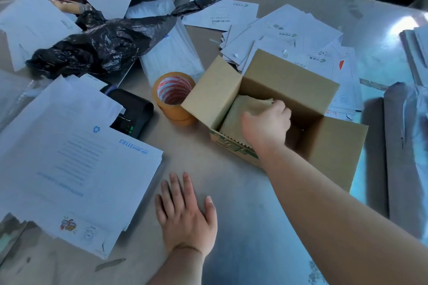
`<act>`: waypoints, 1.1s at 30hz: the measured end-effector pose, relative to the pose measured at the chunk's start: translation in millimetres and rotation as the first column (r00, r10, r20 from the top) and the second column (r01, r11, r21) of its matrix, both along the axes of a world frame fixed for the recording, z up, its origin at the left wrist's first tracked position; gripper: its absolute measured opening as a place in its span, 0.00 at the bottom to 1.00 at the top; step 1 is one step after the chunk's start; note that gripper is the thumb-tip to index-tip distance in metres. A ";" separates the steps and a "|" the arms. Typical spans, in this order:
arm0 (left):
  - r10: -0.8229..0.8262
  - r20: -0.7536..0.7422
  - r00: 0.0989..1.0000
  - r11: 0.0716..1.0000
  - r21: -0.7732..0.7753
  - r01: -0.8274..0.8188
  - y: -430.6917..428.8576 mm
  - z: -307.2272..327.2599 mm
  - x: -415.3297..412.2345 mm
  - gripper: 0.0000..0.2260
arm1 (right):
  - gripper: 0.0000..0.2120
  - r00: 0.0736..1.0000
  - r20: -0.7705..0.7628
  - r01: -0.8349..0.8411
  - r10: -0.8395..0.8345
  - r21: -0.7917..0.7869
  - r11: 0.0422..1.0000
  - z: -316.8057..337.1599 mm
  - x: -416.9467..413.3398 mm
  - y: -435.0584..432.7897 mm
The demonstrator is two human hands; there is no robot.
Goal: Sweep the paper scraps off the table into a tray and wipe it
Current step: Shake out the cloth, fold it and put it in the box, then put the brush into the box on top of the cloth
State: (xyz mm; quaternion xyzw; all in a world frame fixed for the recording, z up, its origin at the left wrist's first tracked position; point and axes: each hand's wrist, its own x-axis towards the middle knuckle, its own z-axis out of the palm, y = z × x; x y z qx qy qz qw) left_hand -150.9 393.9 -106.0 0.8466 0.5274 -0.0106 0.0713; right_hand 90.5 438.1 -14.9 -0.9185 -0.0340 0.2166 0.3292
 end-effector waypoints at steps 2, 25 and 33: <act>0.002 -0.002 1.000 1.000 0.000 -0.002 0.0 0.6 -0.9 0.35 | 0.33 0.991 0.119 -0.057 0.064 -0.061 0.996 1.7 -7.1 -1.3; 0.008 -0.014 1.000 0.999 0.032 -0.008 3.2 -2.3 -1.3 0.35 | 0.12 0.755 0.377 -0.600 0.536 0.070 0.797 53.5 -23.8 -46.8; 0.038 -0.001 0.999 0.999 -0.015 -0.038 -3.1 0.1 -0.9 0.36 | 0.09 0.958 0.205 0.179 -0.199 0.113 0.977 21.7 -76.6 -222.0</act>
